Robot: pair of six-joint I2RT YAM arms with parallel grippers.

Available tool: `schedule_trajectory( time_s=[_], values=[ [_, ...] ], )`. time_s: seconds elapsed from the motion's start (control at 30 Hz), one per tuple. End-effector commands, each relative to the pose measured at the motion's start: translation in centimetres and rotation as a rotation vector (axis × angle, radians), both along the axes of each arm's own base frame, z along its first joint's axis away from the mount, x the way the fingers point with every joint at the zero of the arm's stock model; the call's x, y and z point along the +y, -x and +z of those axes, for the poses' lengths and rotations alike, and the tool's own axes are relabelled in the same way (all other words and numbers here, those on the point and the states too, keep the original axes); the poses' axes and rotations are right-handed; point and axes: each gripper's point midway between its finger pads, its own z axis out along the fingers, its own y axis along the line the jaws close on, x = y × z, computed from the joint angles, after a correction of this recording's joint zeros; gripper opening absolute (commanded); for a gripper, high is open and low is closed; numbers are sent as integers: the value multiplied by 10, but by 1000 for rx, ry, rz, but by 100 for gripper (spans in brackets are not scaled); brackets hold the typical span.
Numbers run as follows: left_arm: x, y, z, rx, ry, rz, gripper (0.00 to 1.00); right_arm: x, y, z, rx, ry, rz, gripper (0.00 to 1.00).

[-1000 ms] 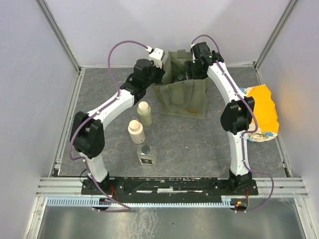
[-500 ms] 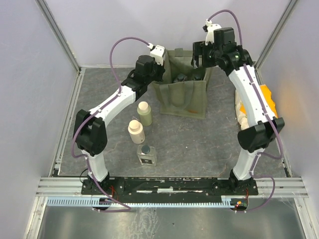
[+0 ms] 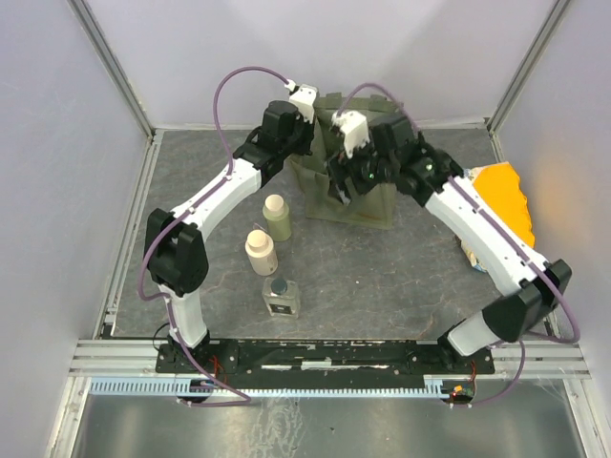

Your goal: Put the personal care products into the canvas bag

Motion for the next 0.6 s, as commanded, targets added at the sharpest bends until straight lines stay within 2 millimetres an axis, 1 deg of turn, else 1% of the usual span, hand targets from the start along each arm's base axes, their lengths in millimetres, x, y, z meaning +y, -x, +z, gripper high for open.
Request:
schedule_trajectory(
  time_s=[0.0, 0.07, 0.17, 0.23, 0.3, 0.37, 0.43, 0.47, 0.5, 0.57],
  values=[
    [0, 5, -9, 57, -21, -20, 3, 30, 54, 21, -130, -43, 194, 87],
    [0, 6, -10, 62, -31, -23, 3, 36, 79, 21, -137, -74, 232, 87],
    [0, 6, -9, 53, -34, -31, 3, 29, 104, 20, -149, -108, 227, 88],
    [0, 5, -8, 50, -38, -38, 3, 19, 111, 15, -153, -91, 191, 88],
    [-2, 7, -9, 50, -40, -49, 3, 7, 110, 12, -164, -52, 142, 88],
    [-1, 6, -10, 49, -45, -48, 3, -1, 110, 17, -179, -38, 122, 89],
    [-1, 6, -10, 47, -47, -49, 3, 1, 120, 22, -166, -54, 152, 88],
    [-2, 5, -10, 44, -46, -50, 3, 4, 126, 21, -156, -55, 177, 88],
    [-2, 5, -10, 43, -45, -50, 3, 6, 133, 18, -151, -40, 202, 89],
    [-2, 4, -10, 41, -48, -52, 3, 12, 144, 2, -149, 25, 239, 90]
  ],
)
